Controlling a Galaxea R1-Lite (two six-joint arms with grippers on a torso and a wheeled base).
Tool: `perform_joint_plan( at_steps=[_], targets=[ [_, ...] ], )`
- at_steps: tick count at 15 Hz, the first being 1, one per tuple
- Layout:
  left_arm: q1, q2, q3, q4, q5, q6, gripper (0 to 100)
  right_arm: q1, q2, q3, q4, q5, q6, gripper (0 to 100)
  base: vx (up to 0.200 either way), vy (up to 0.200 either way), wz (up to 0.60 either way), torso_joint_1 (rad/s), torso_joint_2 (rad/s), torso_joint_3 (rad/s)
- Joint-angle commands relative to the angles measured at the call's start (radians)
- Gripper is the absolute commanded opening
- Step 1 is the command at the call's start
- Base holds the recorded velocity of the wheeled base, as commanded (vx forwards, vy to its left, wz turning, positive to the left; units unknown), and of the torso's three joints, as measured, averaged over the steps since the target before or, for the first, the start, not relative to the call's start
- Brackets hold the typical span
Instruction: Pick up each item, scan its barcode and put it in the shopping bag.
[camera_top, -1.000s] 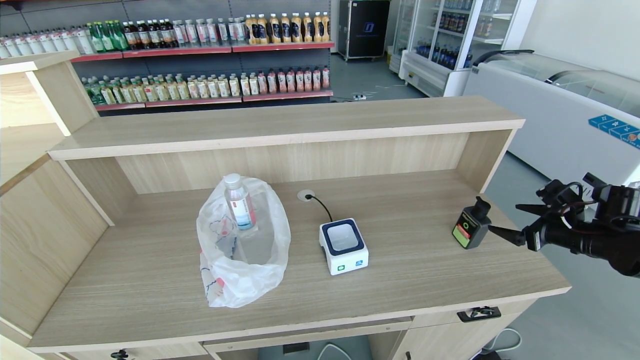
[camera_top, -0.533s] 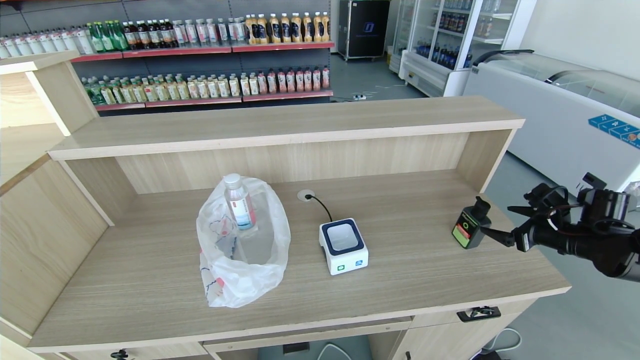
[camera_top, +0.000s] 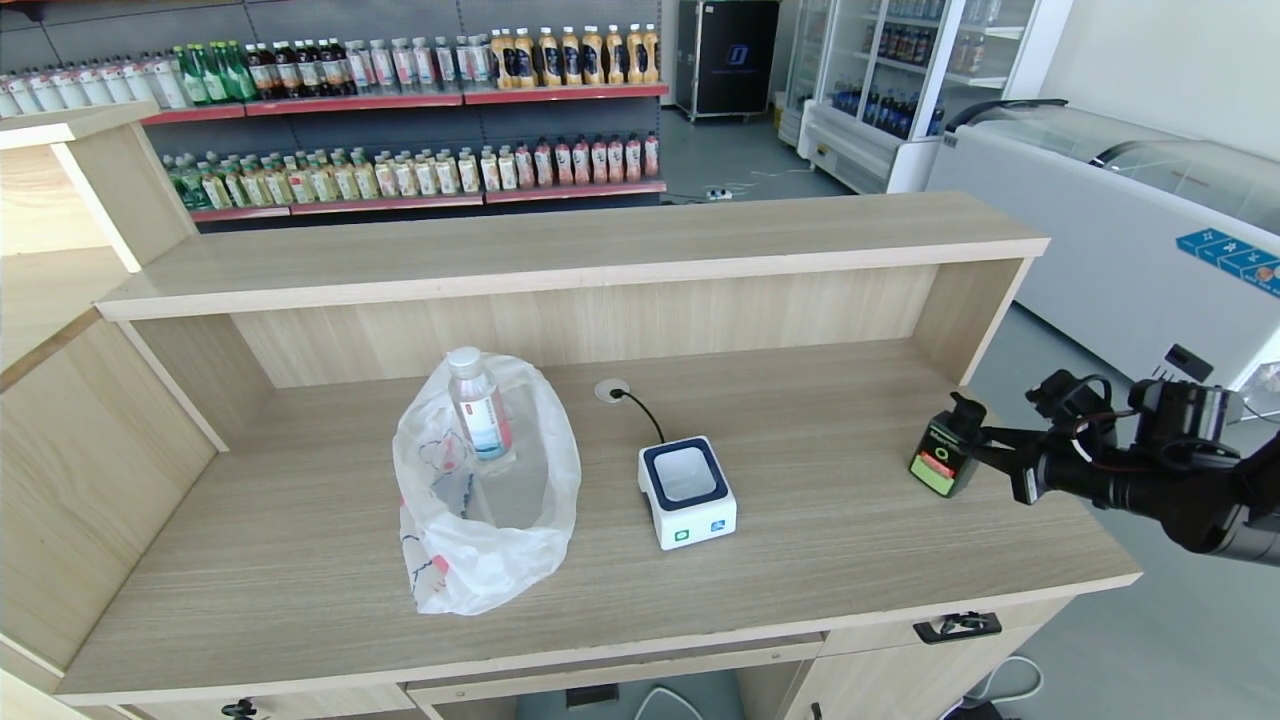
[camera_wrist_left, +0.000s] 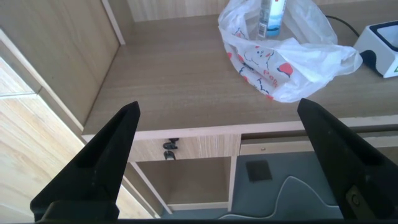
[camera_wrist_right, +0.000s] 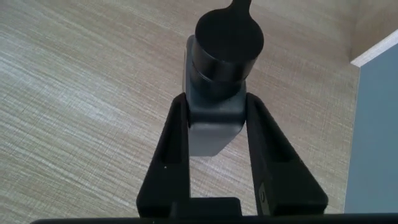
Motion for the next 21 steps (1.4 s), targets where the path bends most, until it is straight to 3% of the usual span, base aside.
perform_joint_plan(
  at_steps=[1,10,11,21],
  targets=[
    [0.001,0.000,0.000,0.000,0.000,0.000,100,0.006,0.009,-0.004,0.001,-0.001,-0.001,0,0.000,0.000,0.00,0.000,0.00,0.000],
    [0.001,0.000,0.000,0.000,0.000,0.000,100,0.004,-0.052,0.006,0.003,-0.002,-0.003,0,0.000,0.000,0.00,0.000,0.00,0.000],
    [0.001,0.000,0.000,0.000,0.000,0.000,100,-0.002,-0.060,0.007,0.003,-0.002,-0.001,100,0.000,0.000,0.00,0.000,0.00,0.000],
    [0.001,0.000,0.000,0.000,0.000,0.000,100,-0.014,-0.081,0.069,-0.010,-0.001,0.000,100,0.000,0.000,0.00,0.000,0.00,0.000]
  ],
)
